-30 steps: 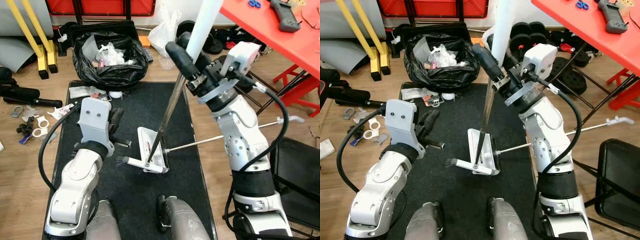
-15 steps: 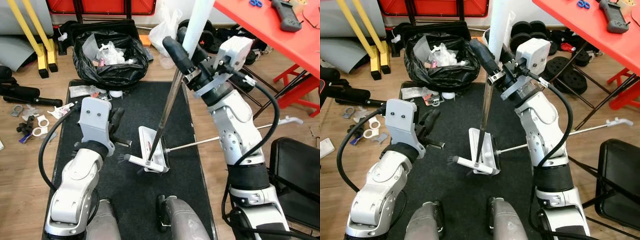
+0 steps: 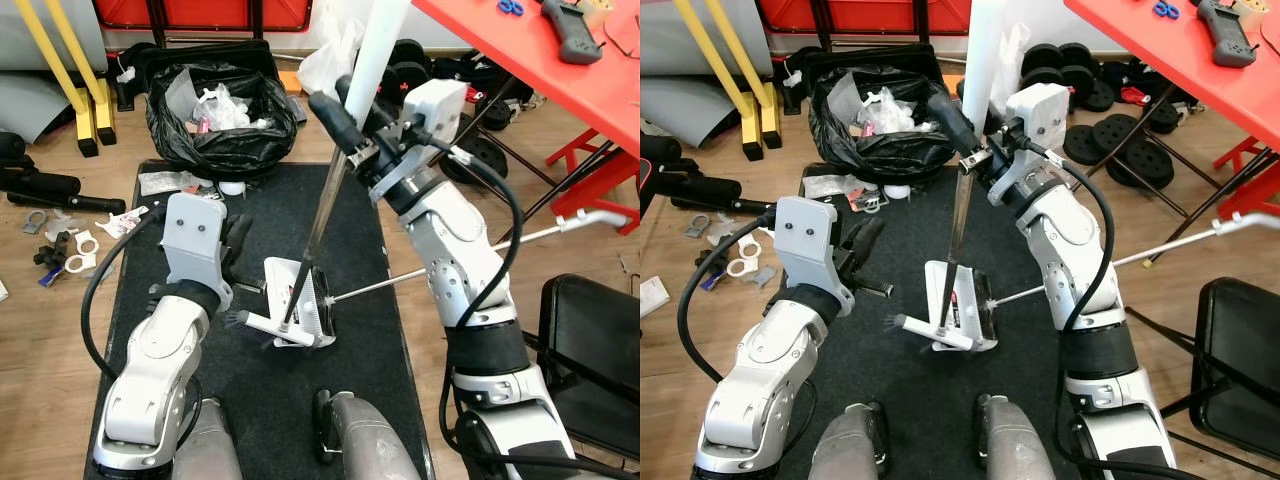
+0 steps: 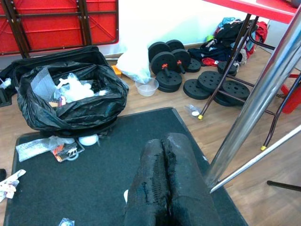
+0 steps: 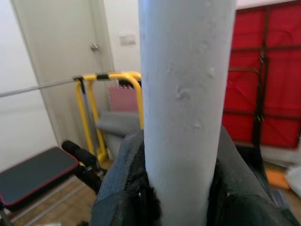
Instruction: Sweep floor
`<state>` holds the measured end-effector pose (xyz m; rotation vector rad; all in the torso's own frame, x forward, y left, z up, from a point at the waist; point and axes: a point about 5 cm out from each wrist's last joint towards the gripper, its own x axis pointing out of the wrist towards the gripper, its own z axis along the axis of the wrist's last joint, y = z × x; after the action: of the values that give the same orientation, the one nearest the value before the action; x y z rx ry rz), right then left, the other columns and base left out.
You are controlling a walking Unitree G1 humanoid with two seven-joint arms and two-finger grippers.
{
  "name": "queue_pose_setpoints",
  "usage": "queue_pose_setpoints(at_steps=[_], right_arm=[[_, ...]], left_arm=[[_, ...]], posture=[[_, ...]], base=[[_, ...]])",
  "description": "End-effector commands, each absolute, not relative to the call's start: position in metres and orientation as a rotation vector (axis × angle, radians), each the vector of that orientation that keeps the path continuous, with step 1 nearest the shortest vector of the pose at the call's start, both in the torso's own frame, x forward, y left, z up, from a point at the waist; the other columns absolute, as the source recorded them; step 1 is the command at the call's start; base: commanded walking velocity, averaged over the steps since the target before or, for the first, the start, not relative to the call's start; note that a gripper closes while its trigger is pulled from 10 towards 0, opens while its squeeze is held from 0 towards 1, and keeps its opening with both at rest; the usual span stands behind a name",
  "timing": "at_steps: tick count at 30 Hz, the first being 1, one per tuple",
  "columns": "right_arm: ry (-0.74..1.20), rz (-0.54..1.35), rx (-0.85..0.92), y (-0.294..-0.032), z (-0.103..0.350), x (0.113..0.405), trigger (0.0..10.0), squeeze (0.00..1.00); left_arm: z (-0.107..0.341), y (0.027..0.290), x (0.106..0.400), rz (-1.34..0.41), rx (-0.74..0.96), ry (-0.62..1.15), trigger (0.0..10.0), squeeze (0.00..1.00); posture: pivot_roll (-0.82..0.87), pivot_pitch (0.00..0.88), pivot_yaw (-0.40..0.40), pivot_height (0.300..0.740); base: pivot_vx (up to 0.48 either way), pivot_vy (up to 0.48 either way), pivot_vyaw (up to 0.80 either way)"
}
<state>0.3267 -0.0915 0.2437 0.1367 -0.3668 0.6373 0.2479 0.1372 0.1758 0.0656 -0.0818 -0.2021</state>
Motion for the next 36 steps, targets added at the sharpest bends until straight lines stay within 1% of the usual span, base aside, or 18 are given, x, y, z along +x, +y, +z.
queue_pose_setpoints(at_steps=[1,4,10,36], right_arm=[[-0.293,0.614,0.117,-0.094,0.23,0.33,10.0,0.0],[-0.215,0.543,0.116,-0.108,0.215,0.338,10.0,0.0],[-0.208,0.519,0.119,-0.114,0.213,0.338,10.0,0.0],[-0.332,0.531,0.127,-0.118,0.241,0.338,10.0,0.0]], left_arm=[[0.171,0.134,0.248,-0.218,0.059,-0.06,10.0,0.0],[0.171,0.132,0.247,-0.226,0.057,-0.062,10.0,0.0],[0.171,0.133,0.247,-0.224,0.06,-0.061,10.0,0.0],[0.172,0.133,0.251,-0.215,0.067,-0.069,10.0,0.0]], posture=[[-0.16,0.256,-0.163,0.74],[-0.16,0.256,-0.163,0.74],[-0.16,0.262,-0.164,0.74],[-0.16,0.247,-0.165,0.74]], base=[[0.0,0.0,0.0],[0.0,0.0,0.0],[0.0,0.0,0.0],[0.0,0.0,0.0]])
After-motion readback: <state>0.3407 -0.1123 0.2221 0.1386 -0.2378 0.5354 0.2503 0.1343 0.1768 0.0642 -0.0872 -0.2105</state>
